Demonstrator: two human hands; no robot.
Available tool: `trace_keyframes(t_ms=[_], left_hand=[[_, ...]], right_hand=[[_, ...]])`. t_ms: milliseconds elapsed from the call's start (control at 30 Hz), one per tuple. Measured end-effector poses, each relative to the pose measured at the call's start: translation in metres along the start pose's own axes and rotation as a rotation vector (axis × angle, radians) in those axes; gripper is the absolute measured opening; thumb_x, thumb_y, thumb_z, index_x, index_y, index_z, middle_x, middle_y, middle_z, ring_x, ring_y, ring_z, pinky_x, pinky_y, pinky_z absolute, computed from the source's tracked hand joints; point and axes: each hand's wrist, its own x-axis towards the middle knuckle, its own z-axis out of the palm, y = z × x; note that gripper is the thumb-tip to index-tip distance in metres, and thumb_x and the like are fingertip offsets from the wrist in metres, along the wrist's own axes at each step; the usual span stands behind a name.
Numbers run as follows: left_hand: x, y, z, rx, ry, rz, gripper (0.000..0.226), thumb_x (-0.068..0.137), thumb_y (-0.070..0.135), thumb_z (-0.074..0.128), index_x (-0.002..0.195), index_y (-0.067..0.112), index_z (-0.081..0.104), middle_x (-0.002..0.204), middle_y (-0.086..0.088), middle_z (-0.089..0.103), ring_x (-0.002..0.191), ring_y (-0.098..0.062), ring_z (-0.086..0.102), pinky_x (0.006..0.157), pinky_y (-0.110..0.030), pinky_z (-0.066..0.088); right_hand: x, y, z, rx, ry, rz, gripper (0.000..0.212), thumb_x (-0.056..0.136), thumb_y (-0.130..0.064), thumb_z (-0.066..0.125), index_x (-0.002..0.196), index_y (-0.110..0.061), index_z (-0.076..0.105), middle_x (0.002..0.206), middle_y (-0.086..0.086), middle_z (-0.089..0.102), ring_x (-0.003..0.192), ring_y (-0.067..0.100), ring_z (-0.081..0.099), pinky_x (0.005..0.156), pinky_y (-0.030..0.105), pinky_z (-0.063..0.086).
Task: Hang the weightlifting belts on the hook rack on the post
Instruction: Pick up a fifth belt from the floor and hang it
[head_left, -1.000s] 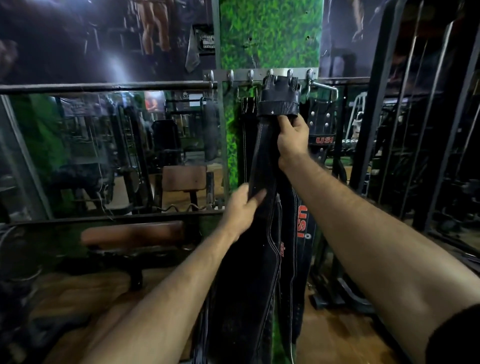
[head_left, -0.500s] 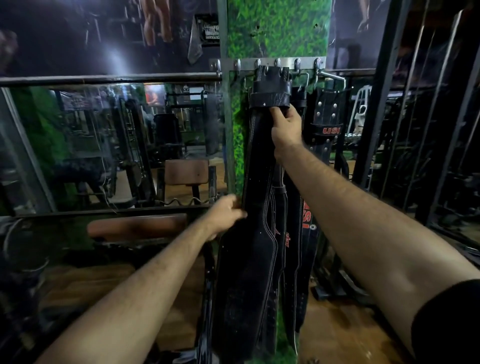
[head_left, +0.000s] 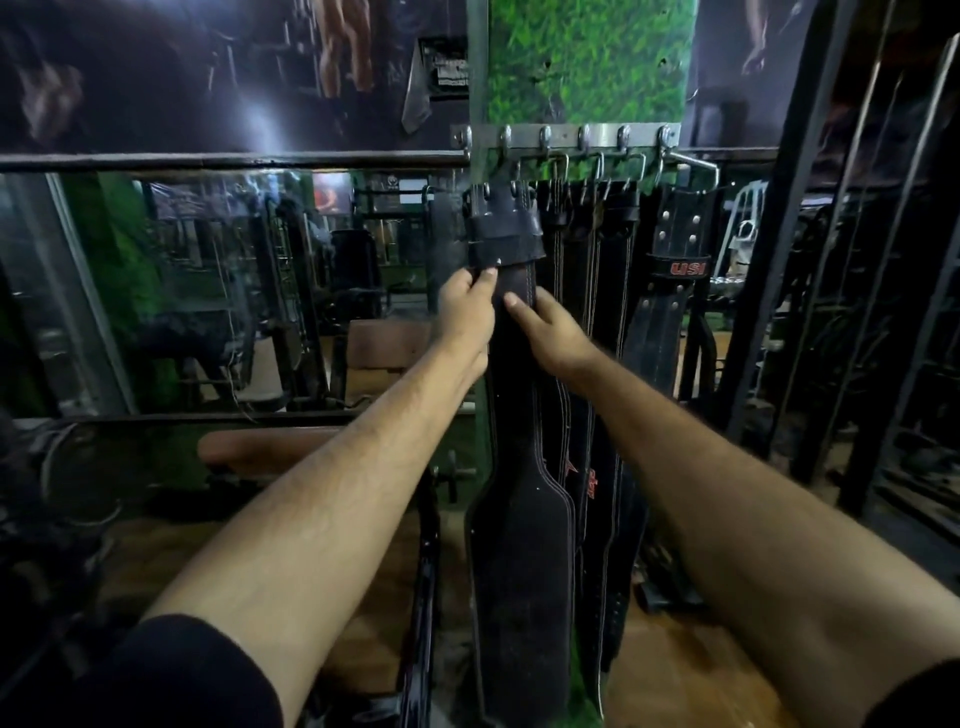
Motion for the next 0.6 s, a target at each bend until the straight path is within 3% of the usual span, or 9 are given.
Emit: trace_keyframes(t_ms=[133,200,267,367,467,533,600], left_hand=[[0.012,0.011,-0.006,-0.031,-0.021,0.032,0.014,0.101,0.014,0.054,0.092,0.01,0.063,0.098,-0.013,0.064,0.092,-0.021,0.06,0.083,-0.033,0.049],[0.016,0.017,-0.007,-0.067,-0.013,0.035,0.016,0.101,0.012,0.054,0.089,0.012,0.064,0.098,-0.011,0.066,0.091,-0.017,0.061,0.08,-0.027,0.049],[0.021,0.022,-0.009,-0.102,-0.001,0.032,0.018,0.101,0.011,0.055,0.085,0.014,0.064,0.098,-0.012,0.067,0.092,-0.02,0.062,0.083,-0.033,0.052],[0.024,0.025,-0.01,-0.129,-0.007,0.01,0.017,0.1,0.011,0.056,0.086,0.013,0.065,0.104,-0.018,0.068,0.098,-0.028,0.064,0.101,-0.05,0.052],[0.021,0.02,-0.012,-0.115,-0.019,0.001,0.018,0.1,0.011,0.056,0.085,0.013,0.065,0.104,-0.017,0.068,0.099,-0.028,0.063,0.104,-0.05,0.05],[0.023,0.02,-0.016,-0.133,-0.013,0.011,0.019,0.1,0.012,0.057,0.084,0.013,0.066,0.103,-0.016,0.071,0.102,-0.027,0.065,0.102,-0.044,0.05],[0.031,0.025,-0.022,-0.145,-0.022,0.025,0.016,0.098,0.016,0.059,0.085,0.015,0.068,0.111,-0.019,0.073,0.113,-0.034,0.067,0.11,-0.045,0.047]], right_hand=[[-0.02,0.028,0.005,0.062,-0.076,0.034,0.027,0.099,-0.03,0.062,0.11,-0.007,0.068,0.103,0.006,0.076,0.094,0.017,0.073,0.086,0.036,0.059],[-0.027,0.04,0.006,0.037,-0.085,0.081,0.028,0.097,-0.029,0.065,0.105,-0.003,0.069,0.101,0.01,0.077,0.091,0.02,0.074,0.084,0.039,0.061],[-0.037,0.057,0.006,0.034,-0.109,0.115,0.02,0.096,-0.022,0.066,0.1,-0.003,0.07,0.097,0.009,0.078,0.087,0.019,0.074,0.082,0.038,0.062],[-0.052,0.069,0.006,0.017,-0.162,0.161,0.01,0.096,-0.007,0.063,0.09,-0.009,0.07,0.08,-0.003,0.077,0.074,0.006,0.073,0.069,0.021,0.059],[-0.06,0.071,-0.004,-0.147,-0.279,0.263,0.006,0.092,-0.016,0.071,0.087,-0.012,0.07,0.081,-0.003,0.075,0.072,0.006,0.073,0.066,0.021,0.058],[-0.061,0.079,-0.014,-0.446,-0.394,0.331,0.026,0.086,-0.031,0.077,0.09,-0.007,0.071,0.084,0.001,0.072,0.074,0.015,0.069,0.068,0.028,0.055],[-0.062,0.083,-0.017,-0.503,-0.367,0.316,0.047,0.081,-0.042,0.08,0.088,0.003,0.067,0.078,0.007,0.064,0.067,0.019,0.058,0.063,0.035,0.048]])
